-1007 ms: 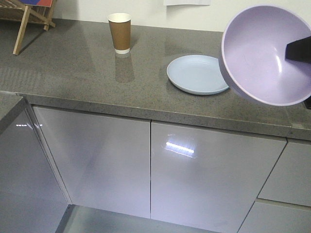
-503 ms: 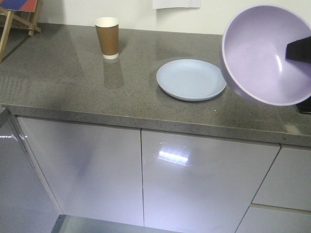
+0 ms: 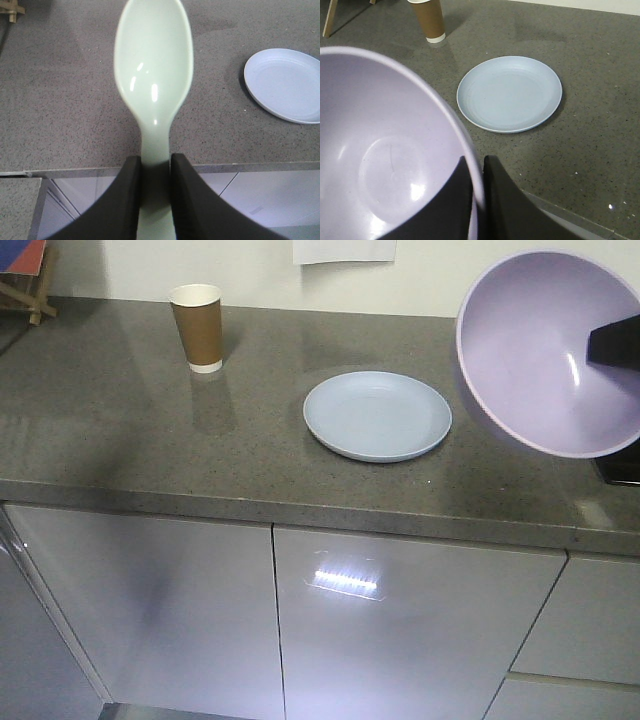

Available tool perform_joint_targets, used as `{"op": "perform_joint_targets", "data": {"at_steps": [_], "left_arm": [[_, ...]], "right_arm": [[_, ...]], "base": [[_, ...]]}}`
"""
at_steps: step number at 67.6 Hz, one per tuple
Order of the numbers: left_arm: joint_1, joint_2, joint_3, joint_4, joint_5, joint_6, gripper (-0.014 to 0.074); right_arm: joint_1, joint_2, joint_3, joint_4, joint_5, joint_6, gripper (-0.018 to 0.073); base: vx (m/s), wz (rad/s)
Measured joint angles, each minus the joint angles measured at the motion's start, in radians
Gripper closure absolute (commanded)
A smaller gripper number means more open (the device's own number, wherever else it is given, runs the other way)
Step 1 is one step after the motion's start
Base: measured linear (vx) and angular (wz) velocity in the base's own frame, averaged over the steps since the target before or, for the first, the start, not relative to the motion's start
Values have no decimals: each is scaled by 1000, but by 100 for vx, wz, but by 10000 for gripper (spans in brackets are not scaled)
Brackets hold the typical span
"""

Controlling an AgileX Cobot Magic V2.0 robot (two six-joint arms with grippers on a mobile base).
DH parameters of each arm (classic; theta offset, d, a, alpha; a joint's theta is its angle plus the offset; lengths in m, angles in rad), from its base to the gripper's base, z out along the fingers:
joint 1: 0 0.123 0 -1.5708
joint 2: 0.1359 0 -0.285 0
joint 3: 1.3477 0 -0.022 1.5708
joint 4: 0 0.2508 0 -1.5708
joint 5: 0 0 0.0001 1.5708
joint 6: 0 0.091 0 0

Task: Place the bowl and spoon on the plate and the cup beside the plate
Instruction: 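Drive toward the counter with the pale blue plate and cup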

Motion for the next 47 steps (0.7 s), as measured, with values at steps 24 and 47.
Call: {"op": "perform_joint_targets", "data": {"at_steps": [24,47], "left_arm": [[0,0,0,0,0,0,604],[0,0,0,0,0,0,604]], "right_arm": [[0,0,0,0,0,0,565],[0,0,0,0,0,0,565]], "base": [[7,-5],[6,-3]]}}
